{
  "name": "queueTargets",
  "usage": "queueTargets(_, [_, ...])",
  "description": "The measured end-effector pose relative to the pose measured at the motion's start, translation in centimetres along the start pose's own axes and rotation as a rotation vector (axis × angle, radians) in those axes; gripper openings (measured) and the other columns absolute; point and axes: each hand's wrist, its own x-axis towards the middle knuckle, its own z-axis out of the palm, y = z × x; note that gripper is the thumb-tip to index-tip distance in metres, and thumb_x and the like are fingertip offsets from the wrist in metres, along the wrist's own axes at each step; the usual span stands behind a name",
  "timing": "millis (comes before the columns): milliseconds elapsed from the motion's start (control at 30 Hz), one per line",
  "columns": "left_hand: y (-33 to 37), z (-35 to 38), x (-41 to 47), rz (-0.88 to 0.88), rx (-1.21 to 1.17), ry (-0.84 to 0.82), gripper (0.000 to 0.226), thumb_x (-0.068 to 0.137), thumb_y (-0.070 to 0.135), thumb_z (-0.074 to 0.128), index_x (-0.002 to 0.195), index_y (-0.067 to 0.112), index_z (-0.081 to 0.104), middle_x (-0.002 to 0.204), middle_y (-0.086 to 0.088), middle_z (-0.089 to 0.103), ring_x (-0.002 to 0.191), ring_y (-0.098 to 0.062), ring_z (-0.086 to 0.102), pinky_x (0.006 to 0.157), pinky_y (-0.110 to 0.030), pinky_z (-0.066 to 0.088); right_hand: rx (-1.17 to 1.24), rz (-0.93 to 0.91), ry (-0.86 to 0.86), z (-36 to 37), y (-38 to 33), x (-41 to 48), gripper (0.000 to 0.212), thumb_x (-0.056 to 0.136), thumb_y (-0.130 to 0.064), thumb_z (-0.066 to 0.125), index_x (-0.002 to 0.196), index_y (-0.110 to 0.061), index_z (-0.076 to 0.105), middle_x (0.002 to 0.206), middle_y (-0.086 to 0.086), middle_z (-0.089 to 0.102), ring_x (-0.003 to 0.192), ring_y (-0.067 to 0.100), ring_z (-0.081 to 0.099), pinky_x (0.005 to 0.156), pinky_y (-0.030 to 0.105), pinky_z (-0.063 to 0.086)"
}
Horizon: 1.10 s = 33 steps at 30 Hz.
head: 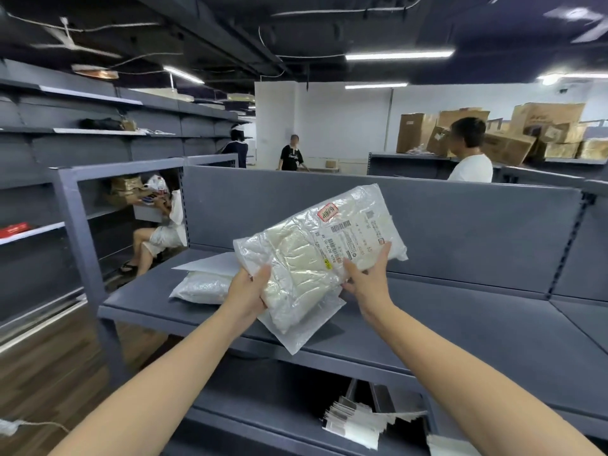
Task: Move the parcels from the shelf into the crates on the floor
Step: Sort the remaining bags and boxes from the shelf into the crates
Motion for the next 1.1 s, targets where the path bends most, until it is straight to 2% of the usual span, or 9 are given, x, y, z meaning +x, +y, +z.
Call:
queueTargets(133, [-0.5,-1.7,-0.3,-0.054,0.161,0.025,0.036,0.088,0.021,0.065,0.121,0.009,0.056,0.123,-0.013,0.063,0.105,-0.024,0.064,0.084,-0.039,0.055,0.097,0.003,0.014,-0.6,-0.1,0.0,0.085,0.092,0.001,0.054,0.148,-0.042,0.005,0.129,0.002,0.055,0.103,0.019,0.063,0.085,0.043,0.055])
queueTargets(233, [-0.4,-2.8,-0.1,-0.007,0.416,0.229,0.079,0.078,0.034,0.075,0.142,0.01,0.034,0.146,-0.01,0.039,0.127,-0.023,0.045,0.099,-0.038,0.043,-0.056,-0.063,-0.032,-1.0,-0.1,-0.1,0.083,0.091,0.001,0.055,0.148,-0.042,0.011,0.122,-0.001,0.06,0.1,0.014,0.063,0.079,0.035,0.056])
queueTargets(333, [0.2,-3.4,0.5,0.181,0.649,0.225,0.084,0.083,0.031,0.07,0.149,0.018,0.02,0.154,-0.004,0.025,0.14,-0.02,0.026,0.107,-0.033,0.029,-0.269,-0.137,-0.17,-1.2,0.6,-0.5,0.08,0.09,0.0,0.056,0.147,-0.039,0.016,0.144,-0.005,0.044,0.123,0.013,0.051,0.098,0.031,0.049])
queueTargets(467, [0.9,-2.4,0.8,0.197,0.637,0.013,0.091,0.081,0.033,0.071,0.15,0.027,0.012,0.154,-0.004,0.025,0.139,-0.019,0.03,0.111,-0.037,0.031,-0.522,-0.212,-0.452,-0.5,1.4,-1.2,0.075,0.092,0.003,0.049,0.143,-0.04,0.016,0.145,-0.027,0.021,0.136,0.004,0.031,0.096,0.004,0.037])
queueTargets(600, [1.1,-1.9,1.0,0.546,1.382,0.194,0.11,0.079,0.044,0.069,0.147,0.027,-0.016,0.156,-0.002,-0.023,0.145,-0.024,-0.014,0.117,-0.045,-0.006,-0.709,-0.238,-0.695,0.8,2.4,-1.2,0.08,0.088,0.012,0.037,0.134,-0.051,0.018,0.146,-0.03,0.021,0.131,-0.011,0.025,0.106,0.011,0.03])
queueTargets(667, [1.2,-2.4,1.1,0.662,1.68,0.056,0.105,0.082,0.048,0.064,0.142,0.034,-0.021,0.153,0.002,-0.028,0.144,-0.027,-0.019,0.114,-0.052,-0.015,-0.812,-0.253,-0.776,1.6,2.9,-1.2,0.082,0.084,0.015,0.033,0.137,-0.047,0.026,0.149,-0.022,0.027,0.133,-0.01,0.023,0.104,0.001,0.021])
queueTargets(767, [1.2,-4.3,1.9,0.68,1.831,-0.14,0.091,0.086,0.044,0.061,0.142,0.04,-0.011,0.158,0.002,-0.013,0.146,-0.028,-0.009,0.112,-0.052,-0.016,-0.874,-0.267,-0.821,3.2,3.7,-1.0,0.079,0.082,0.017,0.03,0.141,-0.035,0.034,0.145,-0.019,0.033,0.132,-0.006,0.028,0.1,-0.004,0.018])
queueTargets(933, [1.7,-7.7,2.7,0.455,1.51,-0.243,0.079,0.082,0.033,0.07,0.141,0.054,0.022,0.156,0.002,0.009,0.139,-0.023,0.026,0.104,-0.041,0.039,-0.955,-0.282,-0.862,6.6,5.2,-0.7,0.076,0.084,0.014,0.032,0.139,-0.038,0.036,0.145,-0.003,0.042,0.132,0.012,0.038,0.11,0.021,0.03])
queueTargets(1100, [2.2,-13.0,4.4,0.316,1.224,-0.22,0.028,0.082,0.028,0.069,0.106,0.034,0.054,0.114,-0.001,0.056,0.111,-0.019,0.052,0.095,-0.034,0.041,-1.095,-0.367,-0.748,11.2,6.9,-0.6,0.071,0.087,0.006,0.041,0.138,-0.043,0.038,0.139,-0.007,0.049,0.121,0.013,0.048,0.093,0.02,0.039])
